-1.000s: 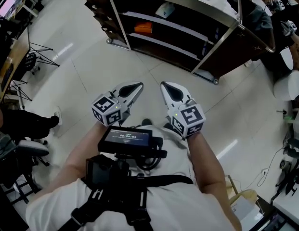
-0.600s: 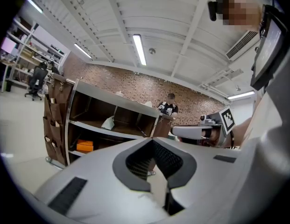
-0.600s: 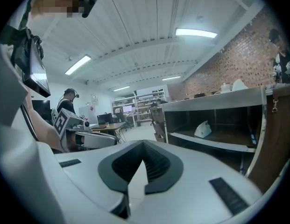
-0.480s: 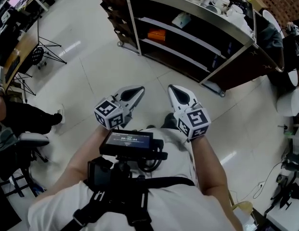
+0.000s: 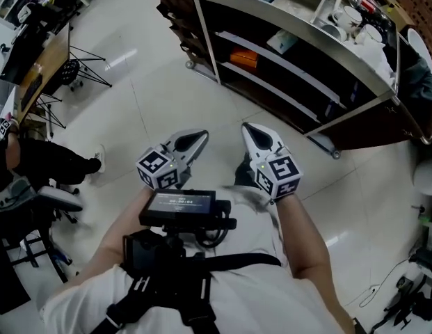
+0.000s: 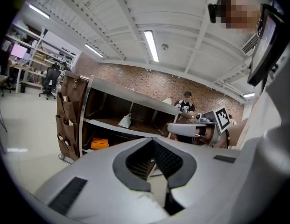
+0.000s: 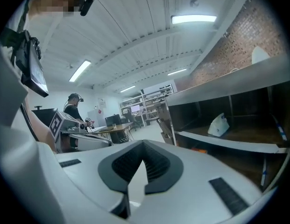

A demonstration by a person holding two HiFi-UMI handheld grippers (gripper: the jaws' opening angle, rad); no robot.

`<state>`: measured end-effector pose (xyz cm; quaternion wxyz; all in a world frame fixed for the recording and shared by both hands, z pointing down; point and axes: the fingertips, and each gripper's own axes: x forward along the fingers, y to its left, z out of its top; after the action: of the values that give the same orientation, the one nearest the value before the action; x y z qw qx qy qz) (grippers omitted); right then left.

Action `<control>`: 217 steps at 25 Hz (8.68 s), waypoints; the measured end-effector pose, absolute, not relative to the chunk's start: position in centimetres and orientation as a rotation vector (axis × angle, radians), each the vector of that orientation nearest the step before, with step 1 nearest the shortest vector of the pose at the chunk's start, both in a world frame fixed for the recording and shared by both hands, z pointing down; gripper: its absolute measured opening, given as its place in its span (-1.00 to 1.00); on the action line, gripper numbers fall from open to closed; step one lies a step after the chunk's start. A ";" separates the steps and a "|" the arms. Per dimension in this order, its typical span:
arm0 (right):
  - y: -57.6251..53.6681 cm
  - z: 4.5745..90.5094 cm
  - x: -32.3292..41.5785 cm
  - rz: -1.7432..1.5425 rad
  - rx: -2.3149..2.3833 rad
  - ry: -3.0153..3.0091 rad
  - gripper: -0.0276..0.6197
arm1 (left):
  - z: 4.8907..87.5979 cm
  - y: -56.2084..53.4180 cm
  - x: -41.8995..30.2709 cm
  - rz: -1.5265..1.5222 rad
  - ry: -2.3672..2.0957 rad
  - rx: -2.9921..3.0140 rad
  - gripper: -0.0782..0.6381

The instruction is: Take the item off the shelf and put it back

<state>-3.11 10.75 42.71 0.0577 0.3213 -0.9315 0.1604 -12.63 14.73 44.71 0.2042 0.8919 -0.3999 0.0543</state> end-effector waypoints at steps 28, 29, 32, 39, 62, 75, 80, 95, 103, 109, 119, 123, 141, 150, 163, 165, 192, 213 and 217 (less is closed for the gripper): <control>-7.0 45.2 5.9 0.568 1.127 -2.769 -0.90 | 45.2 -8.4 0.5 0.391 -0.807 2.571 -0.75; -7.3 45.2 6.0 0.572 1.135 -2.765 -0.90 | 45.2 -8.8 0.6 0.387 -0.793 2.575 -0.75; -8.2 44.9 6.1 0.574 1.180 -2.744 -0.90 | 45.1 -9.8 0.8 0.376 -0.745 2.591 -0.75; -10.7 45.1 5.8 0.598 1.337 -2.653 -0.90 | 45.5 -11.9 0.7 0.362 -0.584 2.613 -0.75; -13.8 51.5 6.2 0.788 1.600 -2.396 -0.90 | 56.0 -21.2 -0.1 0.620 -0.769 2.598 -0.75; -18.0 57.5 5.9 0.650 1.616 -2.353 -0.90 | 58.0 -23.7 1.1 0.696 -0.838 2.659 -0.69; -19.6 59.2 6.1 0.576 1.687 -2.310 -0.88 | 59.0 -25.0 1.0 0.684 -0.907 2.669 -0.56; -18.1 60.5 5.9 0.576 1.647 -2.303 -0.57 | 61.6 -31.0 1.6 0.907 -0.924 2.788 -0.10; -17.1 61.0 8.1 0.628 1.709 -2.274 -0.57 | 61.4 -30.5 3.5 0.967 -0.880 2.865 -0.68; -16.5 61.1 8.3 0.642 1.716 -2.268 -0.57 | 61.0 -29.0 2.7 0.966 -0.894 2.863 -0.72; -16.1 60.4 8.2 0.621 1.698 -2.279 -0.57 | 59.7 -25.7 2.7 0.865 -0.838 2.887 -0.73; -15.7 60.0 8.4 0.609 1.688 -2.287 -0.57 | 59.3 -23.6 2.0 0.833 -0.812 2.871 -0.73; -10.4 54.0 4.4 0.476 1.489 -2.467 -0.57 | 52.7 -13.9 -4.8 0.643 -0.770 2.809 -0.73; -8.4 47.6 0.6 0.364 1.333 -2.632 -0.57 | 46.3 -11.0 -7.5 0.489 -0.758 2.822 -0.73; -7.3 38.4 -0.8 0.294 1.279 -2.844 -0.66 | 38.2 -8.6 -10.5 0.348 -0.740 2.840 -0.73; -7.9 37.3 -1.0 0.278 1.279 -2.879 -0.66 | 37.3 -9.1 -10.8 0.329 -0.746 2.839 -0.73; -9.3 30.7 -1.8 0.119 1.230 -2.985 -0.86 | 31.4 -10.5 -9.9 0.111 -0.767 2.877 -0.73; -9.4 31.4 -1.6 0.143 1.250 -2.973 -0.86 | 30.7 -10.4 -9.9 0.066 -0.738 2.889 -0.74; -9.7 31.6 -1.6 0.148 1.238 -2.977 -0.86 | 30.8 -10.4 -10.0 0.065 -0.733 2.889 -0.74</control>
<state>-1.63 -9.74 31.56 -0.0428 0.3833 -0.9215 0.0457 -9.99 -10.36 30.83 0.0801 0.9660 -0.2450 0.0217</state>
